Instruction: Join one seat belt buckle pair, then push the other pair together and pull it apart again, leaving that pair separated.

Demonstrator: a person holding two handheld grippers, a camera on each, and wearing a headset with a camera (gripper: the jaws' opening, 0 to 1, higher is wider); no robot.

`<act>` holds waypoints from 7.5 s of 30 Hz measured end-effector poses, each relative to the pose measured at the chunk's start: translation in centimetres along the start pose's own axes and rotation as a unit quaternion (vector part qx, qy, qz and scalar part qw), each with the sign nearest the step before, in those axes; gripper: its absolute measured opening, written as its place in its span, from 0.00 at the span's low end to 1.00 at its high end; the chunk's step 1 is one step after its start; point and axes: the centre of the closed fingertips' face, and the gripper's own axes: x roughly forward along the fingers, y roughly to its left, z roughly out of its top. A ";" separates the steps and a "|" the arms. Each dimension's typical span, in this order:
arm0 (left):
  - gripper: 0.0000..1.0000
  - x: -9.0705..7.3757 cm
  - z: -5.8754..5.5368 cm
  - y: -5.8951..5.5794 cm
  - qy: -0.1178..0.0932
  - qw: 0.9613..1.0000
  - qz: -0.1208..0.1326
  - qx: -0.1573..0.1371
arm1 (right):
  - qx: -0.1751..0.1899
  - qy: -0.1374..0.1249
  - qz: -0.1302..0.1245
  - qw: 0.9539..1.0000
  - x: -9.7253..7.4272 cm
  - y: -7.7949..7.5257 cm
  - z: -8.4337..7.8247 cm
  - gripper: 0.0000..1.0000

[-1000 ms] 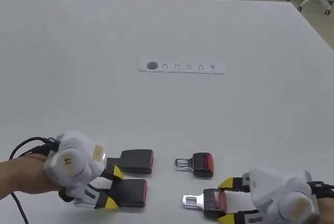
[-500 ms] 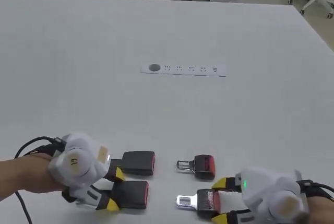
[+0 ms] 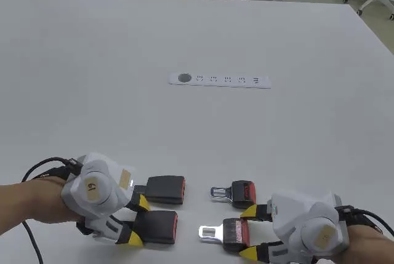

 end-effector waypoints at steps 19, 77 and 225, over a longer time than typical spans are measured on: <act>0.32 0.0 0.1 0.0 -0.001 1.000 -0.001 -0.004 | 0.002 -0.009 0.005 1.000 1.7 -0.2 1.6 0.30; 0.32 0.0 -0.1 0.1 0.000 1.000 0.003 -0.011 | 0.011 -0.039 0.019 0.999 4.0 -0.4 3.5 0.29; 0.46 -3.8 2.3 1.4 0.001 0.999 0.036 -0.033 | 0.020 0.001 0.007 1.000 1.4 -2.0 4.2 0.37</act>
